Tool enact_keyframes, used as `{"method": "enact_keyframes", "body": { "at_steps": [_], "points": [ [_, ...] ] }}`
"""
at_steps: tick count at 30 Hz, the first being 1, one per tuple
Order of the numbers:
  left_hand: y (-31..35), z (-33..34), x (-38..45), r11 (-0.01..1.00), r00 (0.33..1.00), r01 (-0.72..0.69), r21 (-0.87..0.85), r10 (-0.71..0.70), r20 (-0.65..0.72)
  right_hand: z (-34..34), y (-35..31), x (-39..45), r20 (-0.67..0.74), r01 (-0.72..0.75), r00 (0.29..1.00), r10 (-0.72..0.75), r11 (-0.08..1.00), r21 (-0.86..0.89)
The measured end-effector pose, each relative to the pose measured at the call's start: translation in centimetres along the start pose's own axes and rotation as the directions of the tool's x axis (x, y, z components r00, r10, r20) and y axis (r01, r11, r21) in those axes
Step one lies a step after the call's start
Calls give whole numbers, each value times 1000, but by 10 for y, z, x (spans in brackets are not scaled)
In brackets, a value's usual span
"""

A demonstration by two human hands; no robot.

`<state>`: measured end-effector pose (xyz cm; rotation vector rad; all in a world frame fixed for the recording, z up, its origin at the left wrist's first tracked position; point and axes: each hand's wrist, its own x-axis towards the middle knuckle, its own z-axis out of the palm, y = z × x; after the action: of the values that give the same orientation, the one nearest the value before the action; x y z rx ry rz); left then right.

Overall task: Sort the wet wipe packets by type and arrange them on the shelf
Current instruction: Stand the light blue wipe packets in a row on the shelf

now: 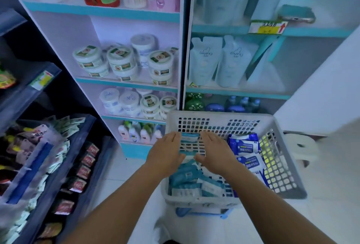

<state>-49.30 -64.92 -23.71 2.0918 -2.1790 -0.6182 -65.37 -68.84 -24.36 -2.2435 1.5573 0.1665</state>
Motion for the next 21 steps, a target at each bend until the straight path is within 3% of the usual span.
{"method": "enact_keyframes", "body": {
  "at_steps": [10,21],
  "points": [
    [-12,77,63,999,987,-21,39,15,158,44,42,53,136,-63,989,60,998,16],
    [-13,170,99,970,902,241,20,-231,365,117,110,113,374,77,924,-82,997,29]
  ]
}}
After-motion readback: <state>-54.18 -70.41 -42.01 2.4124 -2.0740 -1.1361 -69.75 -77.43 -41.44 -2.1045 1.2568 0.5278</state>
